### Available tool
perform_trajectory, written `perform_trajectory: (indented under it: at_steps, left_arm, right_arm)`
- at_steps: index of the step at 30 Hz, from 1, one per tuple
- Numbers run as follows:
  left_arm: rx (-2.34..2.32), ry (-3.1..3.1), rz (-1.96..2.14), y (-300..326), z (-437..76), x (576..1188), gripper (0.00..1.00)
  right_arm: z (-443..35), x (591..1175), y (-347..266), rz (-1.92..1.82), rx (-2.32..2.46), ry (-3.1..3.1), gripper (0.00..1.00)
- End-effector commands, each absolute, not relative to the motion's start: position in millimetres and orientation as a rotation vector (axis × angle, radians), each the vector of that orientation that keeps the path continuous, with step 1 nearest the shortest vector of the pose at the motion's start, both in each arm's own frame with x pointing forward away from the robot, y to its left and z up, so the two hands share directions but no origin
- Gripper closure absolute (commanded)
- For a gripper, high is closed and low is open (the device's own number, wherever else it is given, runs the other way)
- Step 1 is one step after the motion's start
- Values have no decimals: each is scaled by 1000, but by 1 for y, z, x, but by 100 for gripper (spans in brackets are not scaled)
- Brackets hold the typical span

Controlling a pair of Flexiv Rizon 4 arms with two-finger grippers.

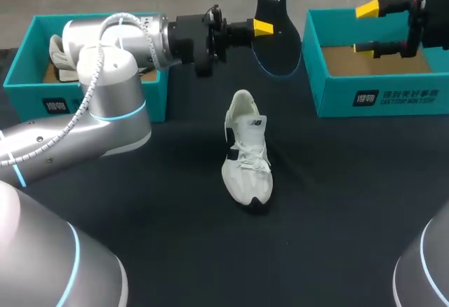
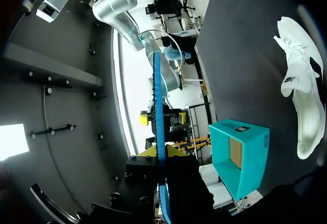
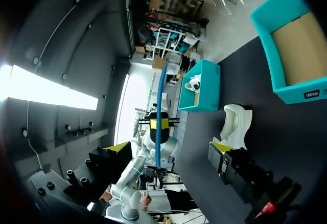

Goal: Take the shoe out of the shoebox, open the shoe tongue, remove and reinsert the insole, then place the shoe into the shoebox

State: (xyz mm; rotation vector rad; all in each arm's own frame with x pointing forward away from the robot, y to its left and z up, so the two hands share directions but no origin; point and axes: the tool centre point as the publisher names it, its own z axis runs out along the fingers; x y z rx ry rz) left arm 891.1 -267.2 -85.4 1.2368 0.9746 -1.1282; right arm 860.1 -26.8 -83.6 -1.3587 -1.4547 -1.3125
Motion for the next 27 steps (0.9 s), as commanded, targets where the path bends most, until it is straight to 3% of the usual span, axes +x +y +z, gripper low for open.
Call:
perform_trajectory:
  at_steps: [1,19,27]
  left_arm:
    - [1235,973,-1127,-269,-86,891,100]
    - [1235,973,-1127,-269,-86,891,100]
    - [821,1252,-1513,-256,-66,887,100]
  right_arm:
    - [-88,874,-35,-1230,-1312,-1492,0]
    - [-91,879,-41,-1229,-1305,-1465,0]
    - [-91,879,-41,-1229,-1305,-1465,0]
